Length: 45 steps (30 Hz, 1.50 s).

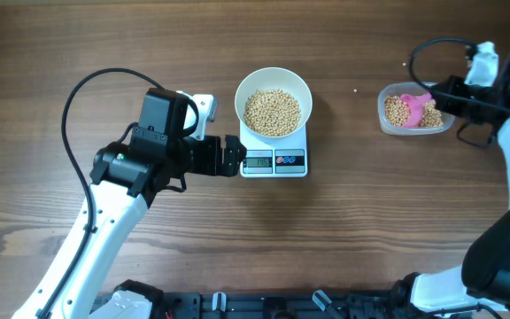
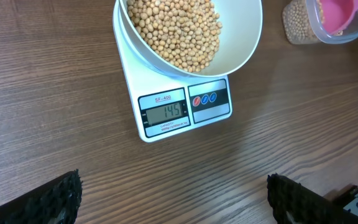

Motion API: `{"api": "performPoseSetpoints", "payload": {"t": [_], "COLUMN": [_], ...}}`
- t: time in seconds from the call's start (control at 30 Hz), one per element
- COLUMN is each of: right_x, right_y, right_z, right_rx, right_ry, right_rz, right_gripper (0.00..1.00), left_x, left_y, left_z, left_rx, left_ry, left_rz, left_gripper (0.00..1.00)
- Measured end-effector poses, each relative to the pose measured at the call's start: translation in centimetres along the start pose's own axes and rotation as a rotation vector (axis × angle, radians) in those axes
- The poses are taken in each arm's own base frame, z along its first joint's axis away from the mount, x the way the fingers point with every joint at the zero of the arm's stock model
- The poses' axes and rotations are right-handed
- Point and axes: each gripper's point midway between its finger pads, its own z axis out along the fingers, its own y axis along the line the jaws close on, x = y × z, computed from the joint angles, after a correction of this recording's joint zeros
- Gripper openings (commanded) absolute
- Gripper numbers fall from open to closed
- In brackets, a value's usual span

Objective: Scoop item into bowl and weigh 150g on scale
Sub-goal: 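Lower the pink scoop into the tub and scoop soybeans, then lift the filled pink scoop left over the white bowl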

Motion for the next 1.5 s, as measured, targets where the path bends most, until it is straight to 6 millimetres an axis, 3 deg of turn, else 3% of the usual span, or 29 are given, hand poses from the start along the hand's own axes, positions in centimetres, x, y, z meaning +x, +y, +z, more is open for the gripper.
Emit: {"api": "performPoseSetpoints", "payload": {"t": [0.5, 0.73, 1.3, 1.5], "right_x": [-0.8, -1.4, -3.1, -4.0], "right_y": [-3.5, -3.8, -0.2, 2.9], "right_z": [-3.6, -5.6, -8.1, -7.8], "right_rx": [-0.121, -0.239, -0.534, -0.633], "right_ry": [-0.074, -0.116, -0.145, -0.13], "right_rz": [0.278, 0.389, 0.441, 0.371], "right_gripper": [0.04, 0.04, 0.04, 0.04], "left_x": [0.0, 0.0, 0.0, 0.0], "left_y": [0.0, 0.0, 0.0, 0.0], "left_z": [0.0, 0.0, 0.0, 0.0], "left_rx": [0.0, 0.0, 0.0, 0.0], "left_ry": [0.0, 0.0, 0.0, 0.0], "left_rz": [0.0, 0.0, 0.0, 0.0], "left_gripper": [1.0, 1.0, 1.0, 1.0]}}
